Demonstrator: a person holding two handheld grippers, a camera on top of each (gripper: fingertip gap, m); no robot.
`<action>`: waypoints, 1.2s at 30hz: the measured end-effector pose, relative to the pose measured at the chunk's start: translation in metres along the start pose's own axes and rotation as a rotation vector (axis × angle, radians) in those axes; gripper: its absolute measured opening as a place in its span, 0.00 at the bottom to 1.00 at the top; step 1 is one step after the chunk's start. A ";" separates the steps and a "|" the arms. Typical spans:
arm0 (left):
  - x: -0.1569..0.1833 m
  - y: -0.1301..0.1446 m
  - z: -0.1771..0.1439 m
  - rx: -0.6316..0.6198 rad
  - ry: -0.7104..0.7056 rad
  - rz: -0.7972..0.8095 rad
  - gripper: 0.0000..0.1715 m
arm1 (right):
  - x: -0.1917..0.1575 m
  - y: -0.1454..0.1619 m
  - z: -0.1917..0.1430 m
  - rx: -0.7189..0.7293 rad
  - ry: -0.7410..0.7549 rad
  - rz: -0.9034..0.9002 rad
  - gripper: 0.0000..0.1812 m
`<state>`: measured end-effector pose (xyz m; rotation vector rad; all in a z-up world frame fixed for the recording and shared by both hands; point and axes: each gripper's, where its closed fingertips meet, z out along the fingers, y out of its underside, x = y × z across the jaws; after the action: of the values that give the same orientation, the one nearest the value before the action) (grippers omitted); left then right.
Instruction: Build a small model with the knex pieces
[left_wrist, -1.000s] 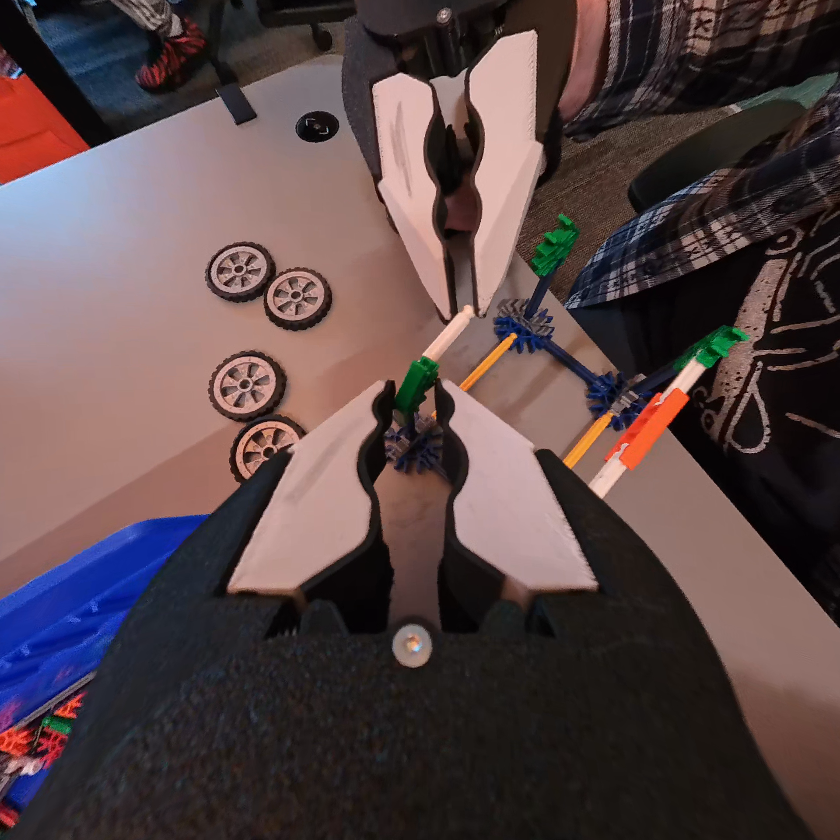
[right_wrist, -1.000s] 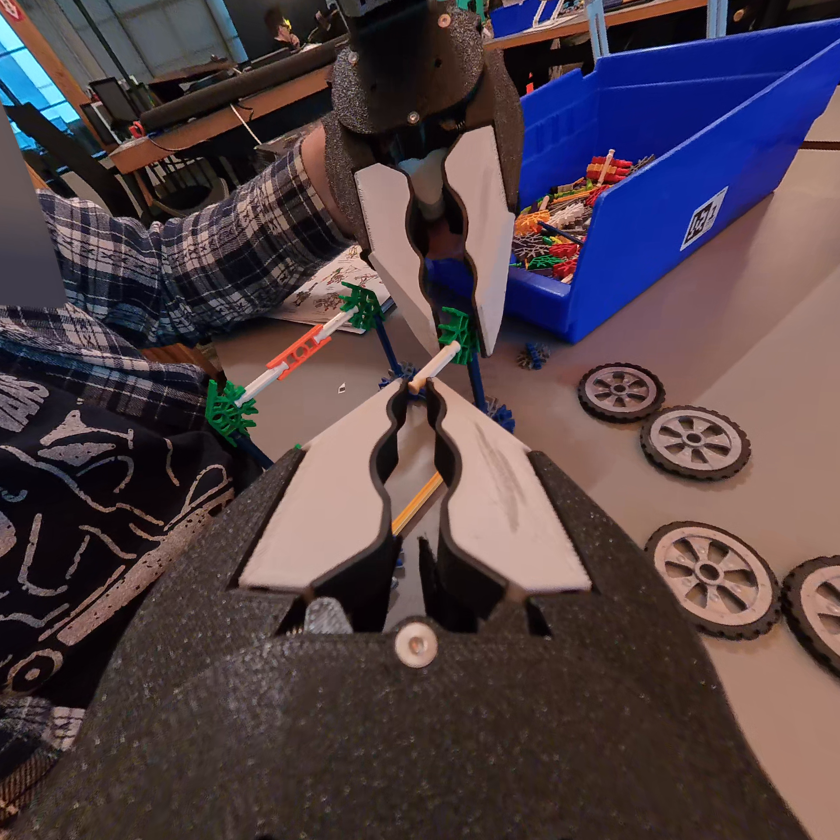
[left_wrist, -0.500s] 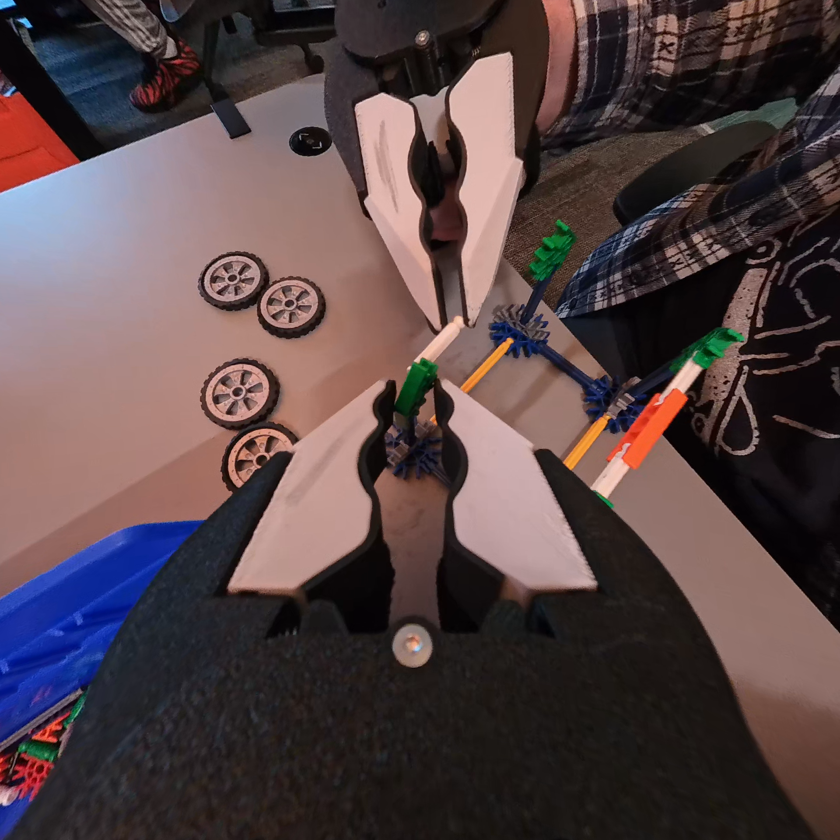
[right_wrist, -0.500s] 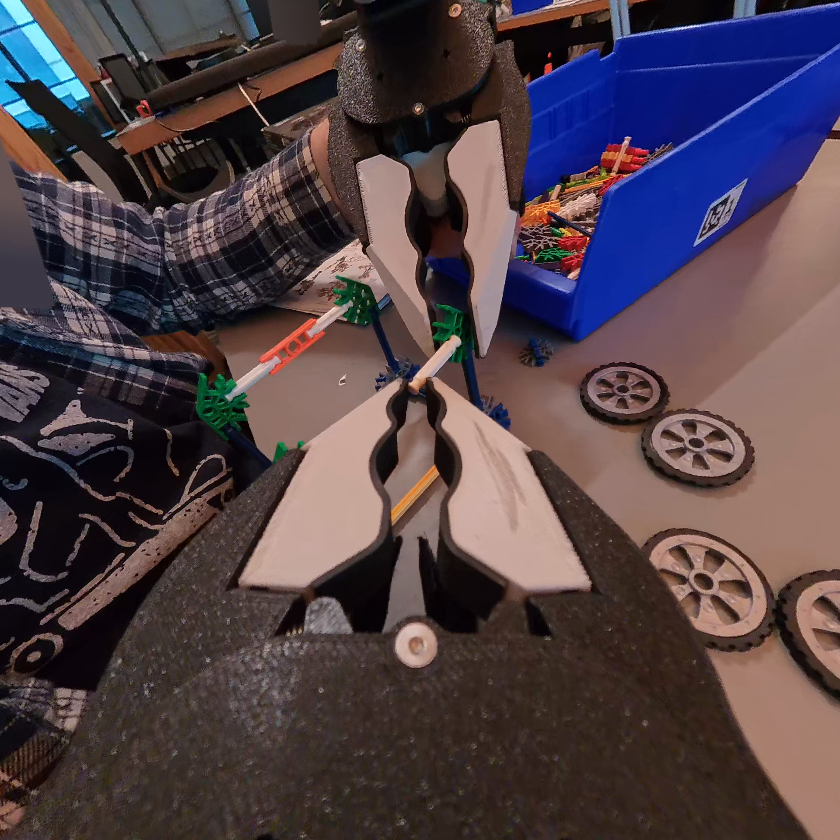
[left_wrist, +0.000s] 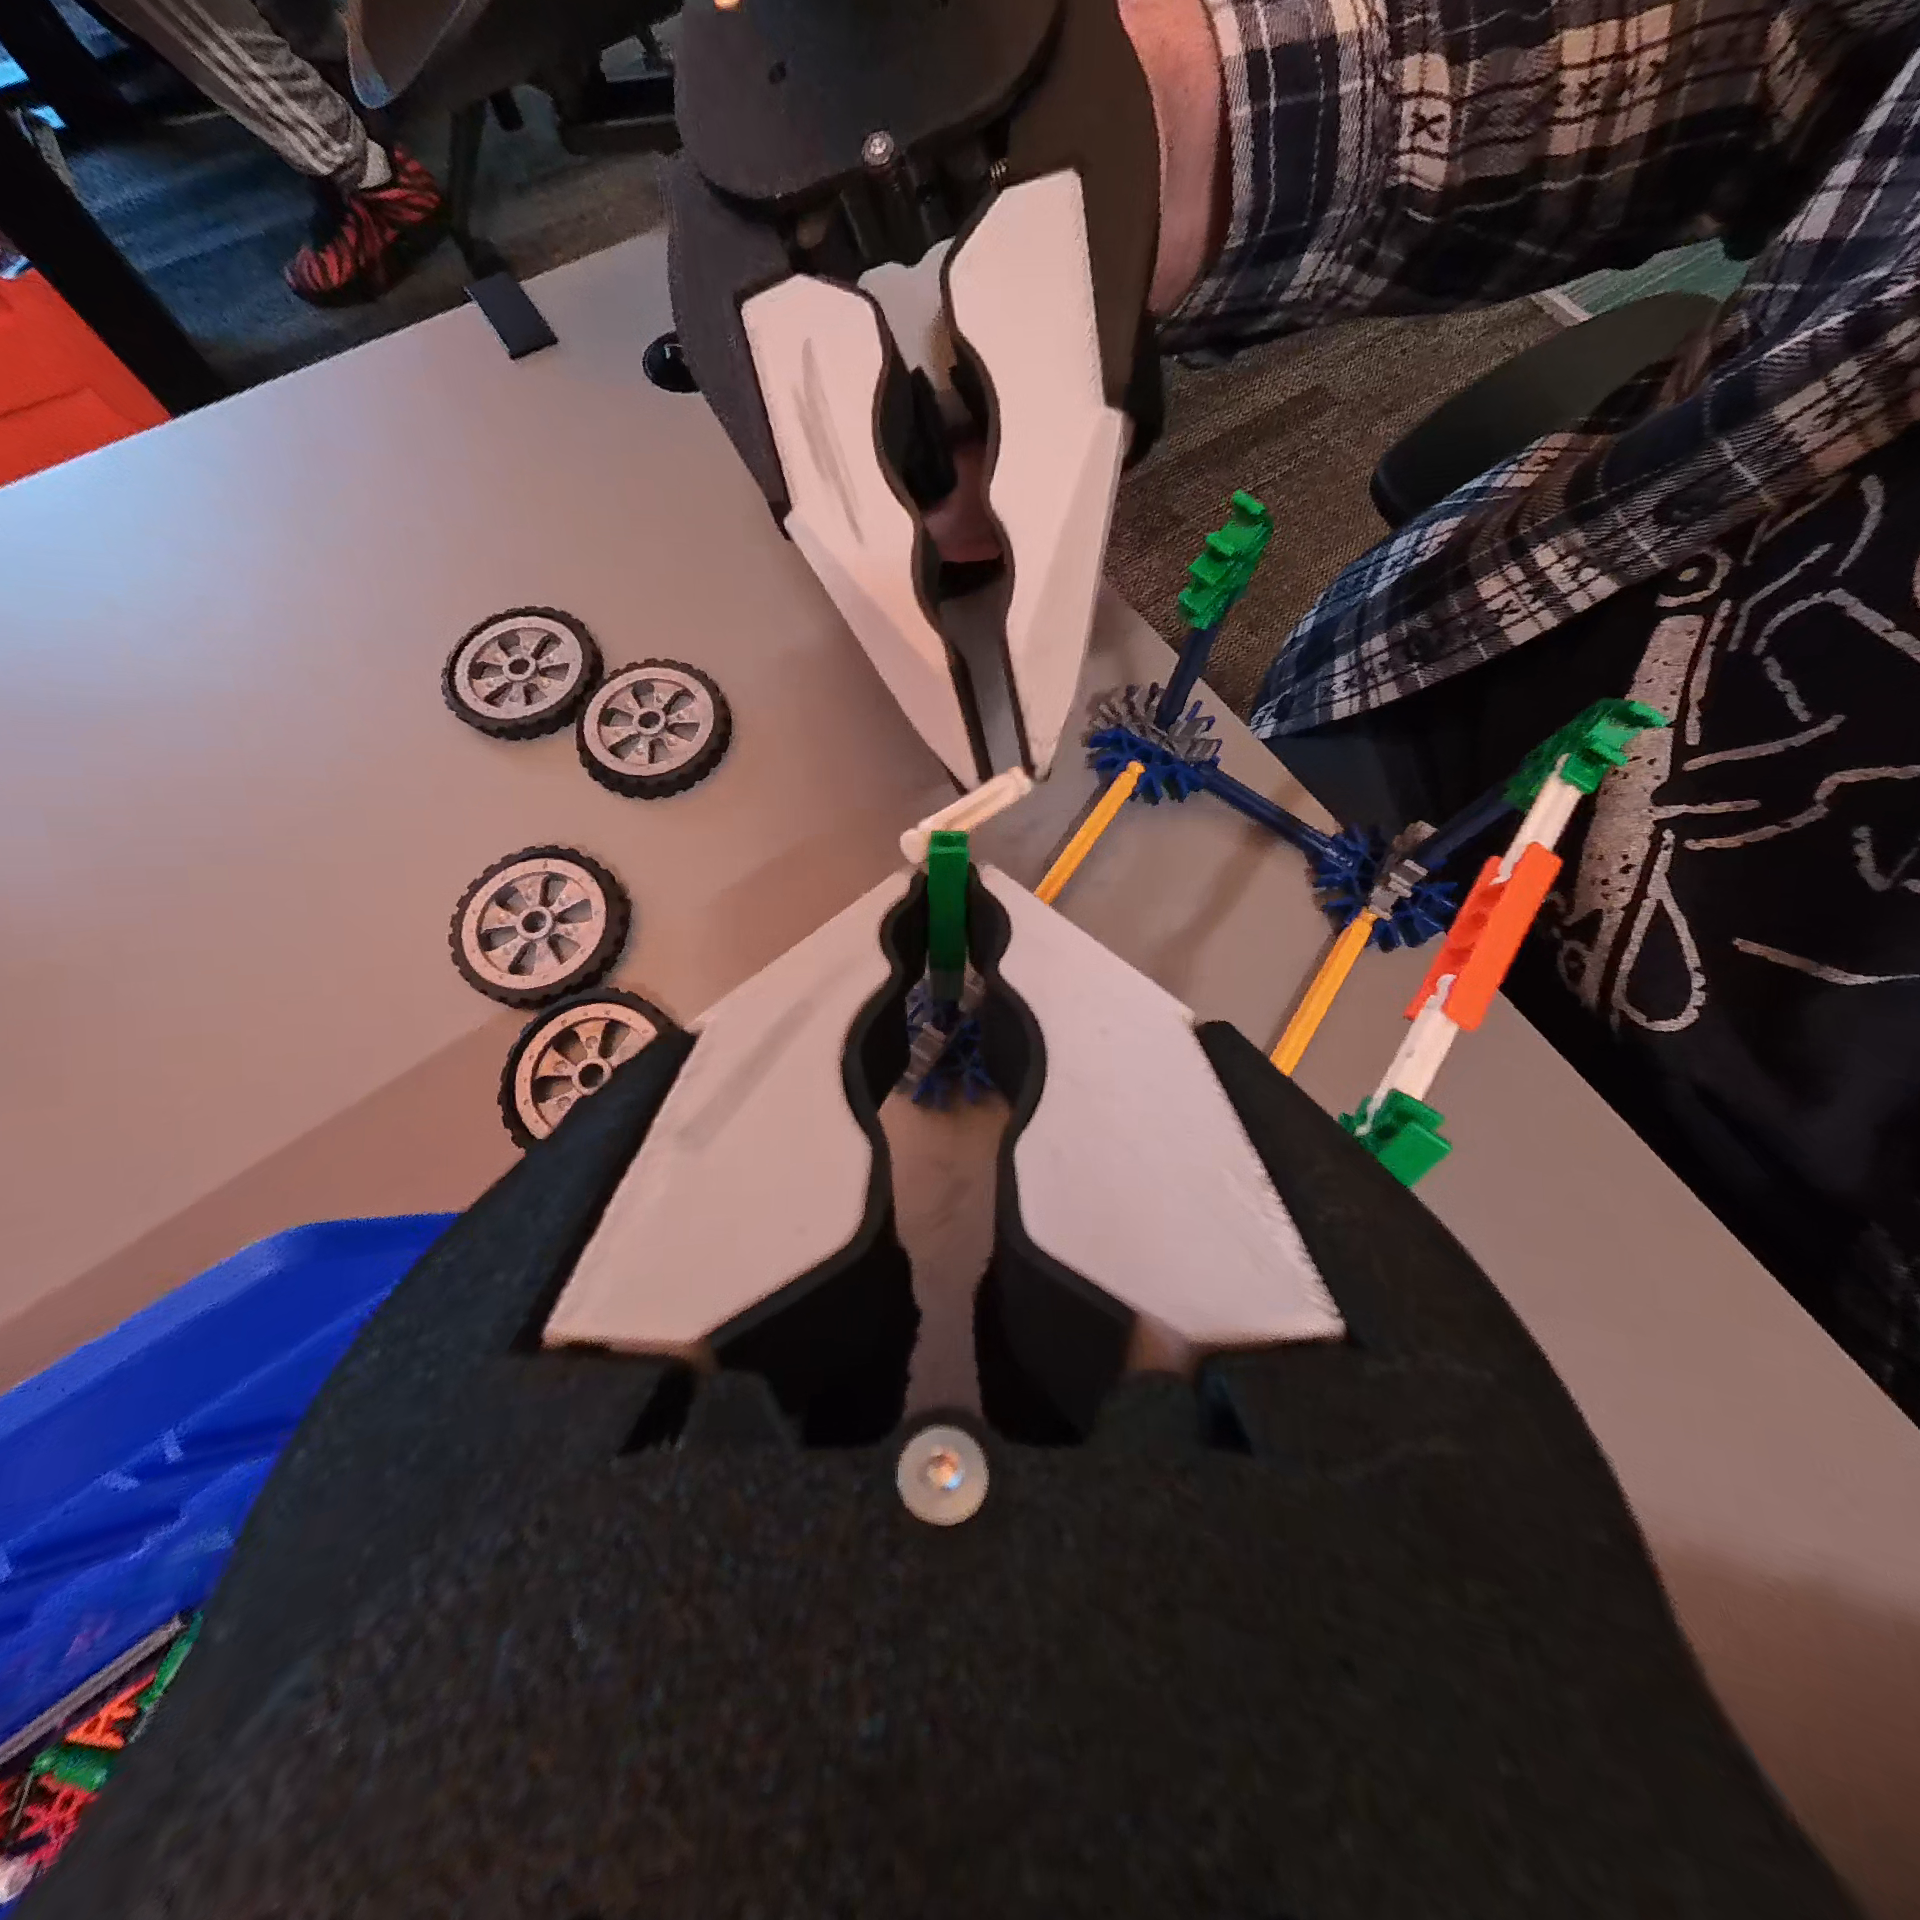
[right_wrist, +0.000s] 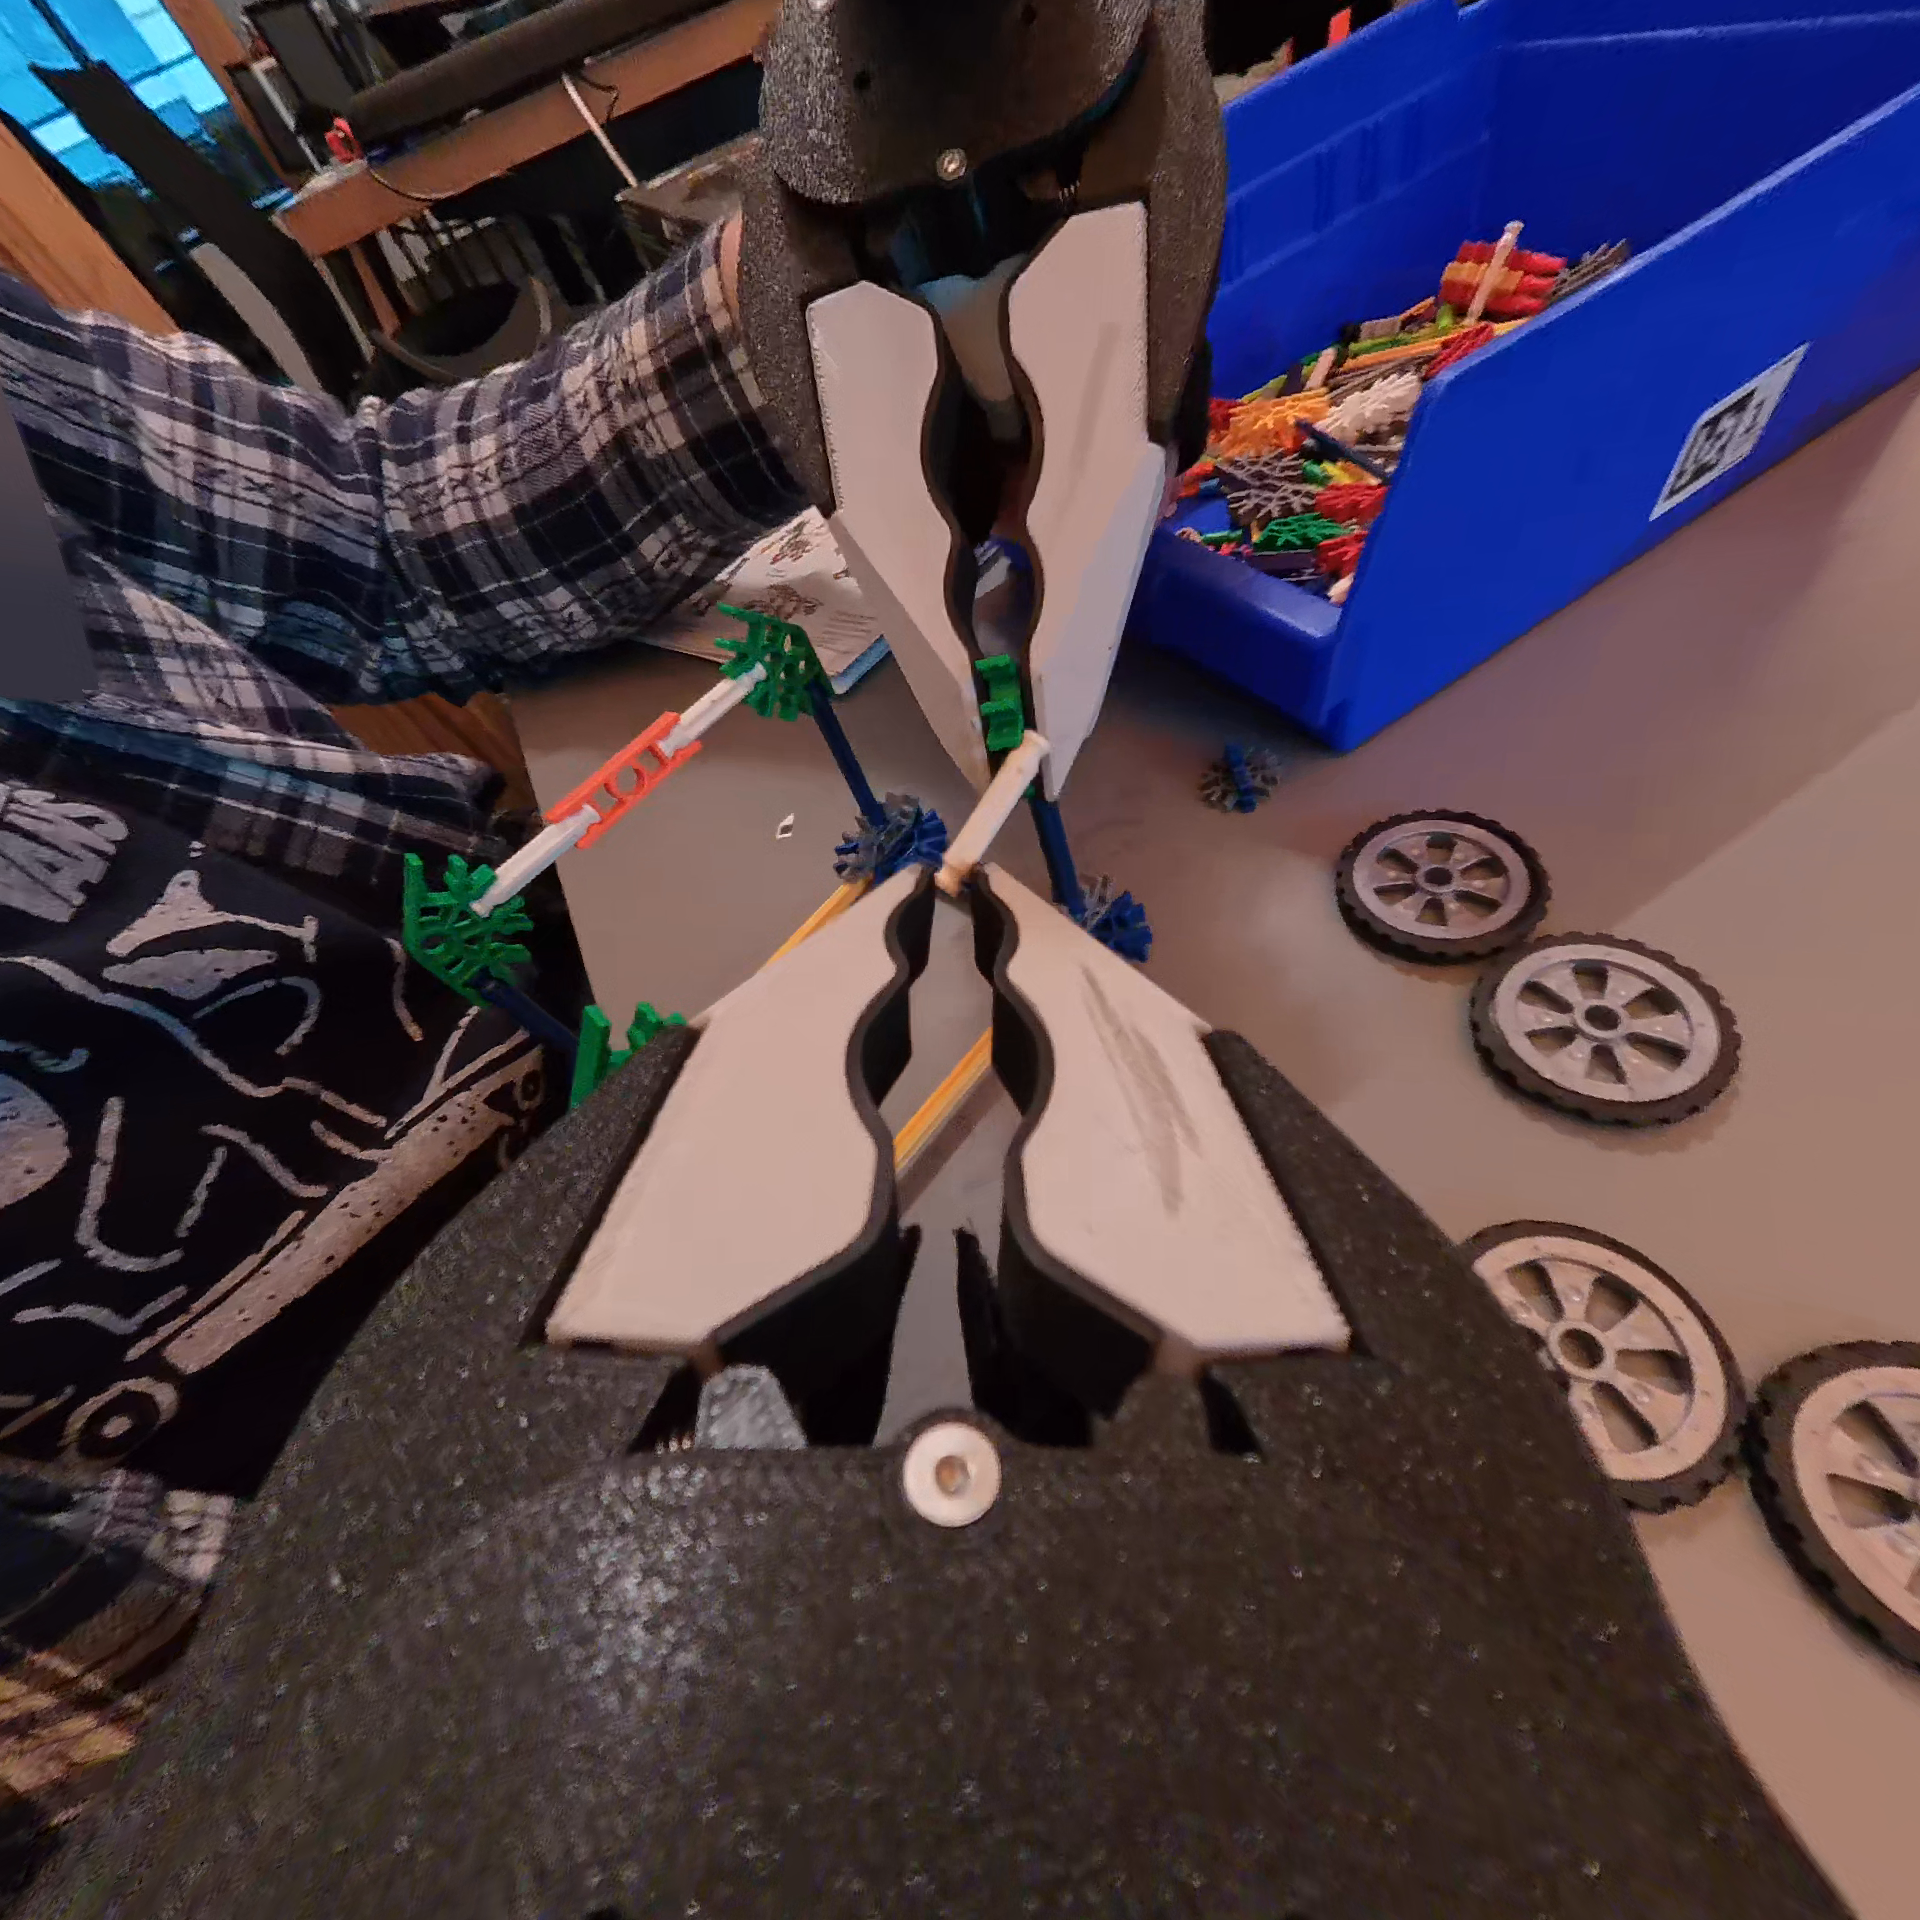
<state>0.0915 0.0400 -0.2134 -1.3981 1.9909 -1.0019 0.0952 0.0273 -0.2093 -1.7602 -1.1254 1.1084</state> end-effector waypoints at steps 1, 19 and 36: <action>0.001 0.001 0.000 -0.008 0.006 -0.005 0.02 | -0.001 0.001 0.000 -0.011 -0.008 0.002 0.03; 0.004 0.014 -0.002 -0.129 -0.017 -0.024 0.14 | -0.004 0.002 -0.002 -0.259 0.072 -0.146 0.02; 0.000 0.015 -0.002 -0.159 -0.061 0.006 0.11 | -0.001 -0.006 -0.004 -0.281 0.091 -0.163 0.02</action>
<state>0.0813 0.0434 -0.2240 -1.4856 2.0664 -0.8036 0.0968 0.0280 -0.2027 -1.8706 -1.3938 0.7954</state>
